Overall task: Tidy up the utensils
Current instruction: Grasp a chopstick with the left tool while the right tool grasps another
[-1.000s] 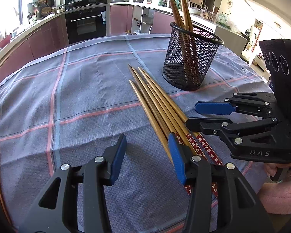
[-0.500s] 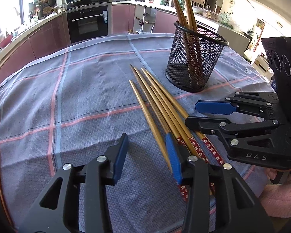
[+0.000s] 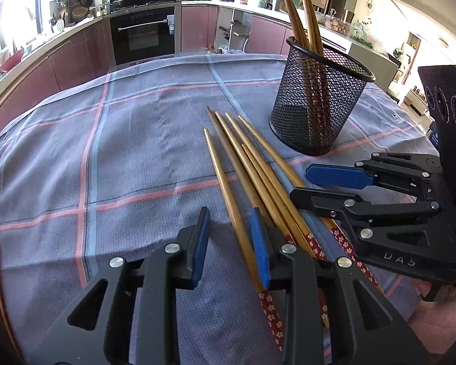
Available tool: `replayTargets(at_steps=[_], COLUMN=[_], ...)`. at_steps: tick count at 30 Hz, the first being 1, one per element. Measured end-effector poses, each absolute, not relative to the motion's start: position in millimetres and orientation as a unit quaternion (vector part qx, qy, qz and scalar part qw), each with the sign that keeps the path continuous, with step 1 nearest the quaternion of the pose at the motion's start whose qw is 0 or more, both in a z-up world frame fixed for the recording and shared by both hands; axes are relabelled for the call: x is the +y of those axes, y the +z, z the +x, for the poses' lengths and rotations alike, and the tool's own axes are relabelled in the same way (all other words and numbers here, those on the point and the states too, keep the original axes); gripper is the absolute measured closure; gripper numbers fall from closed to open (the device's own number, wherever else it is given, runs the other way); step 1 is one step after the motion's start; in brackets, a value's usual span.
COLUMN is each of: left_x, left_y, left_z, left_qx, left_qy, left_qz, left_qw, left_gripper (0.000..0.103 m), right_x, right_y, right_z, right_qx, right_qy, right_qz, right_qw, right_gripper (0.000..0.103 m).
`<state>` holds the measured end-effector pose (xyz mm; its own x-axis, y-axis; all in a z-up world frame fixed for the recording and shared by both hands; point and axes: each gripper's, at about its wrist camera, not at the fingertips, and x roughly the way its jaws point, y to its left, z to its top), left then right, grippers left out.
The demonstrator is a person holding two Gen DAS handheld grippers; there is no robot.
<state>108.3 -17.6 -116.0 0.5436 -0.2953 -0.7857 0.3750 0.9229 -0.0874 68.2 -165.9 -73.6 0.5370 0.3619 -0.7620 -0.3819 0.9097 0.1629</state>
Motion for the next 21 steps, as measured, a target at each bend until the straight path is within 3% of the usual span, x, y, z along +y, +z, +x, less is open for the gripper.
replayTargets(at_steps=[6, 9, 21], left_x=[-15.6, -11.0, -8.1], left_y=[-116.5, -116.5, -108.0], left_z=[114.3, 115.3, 101.3], left_qx=[0.439, 0.441, 0.431], left_qy=[-0.181, -0.178, -0.200], left_qz=[0.035, 0.017, 0.000], left_qw=[0.880, 0.879, 0.880], left_gripper=[0.091, 0.093, 0.095], right_x=[-176.0, -184.1, -186.3], right_y=[-75.3, -76.5, -63.9], right_z=[69.3, 70.1, 60.9], right_qx=[0.433, 0.434, 0.418], right_qy=[0.205, 0.206, 0.241], right_qz=[0.018, 0.042, 0.050], right_qw=[0.878, 0.876, 0.875], right_gripper=[0.093, 0.097, 0.097])
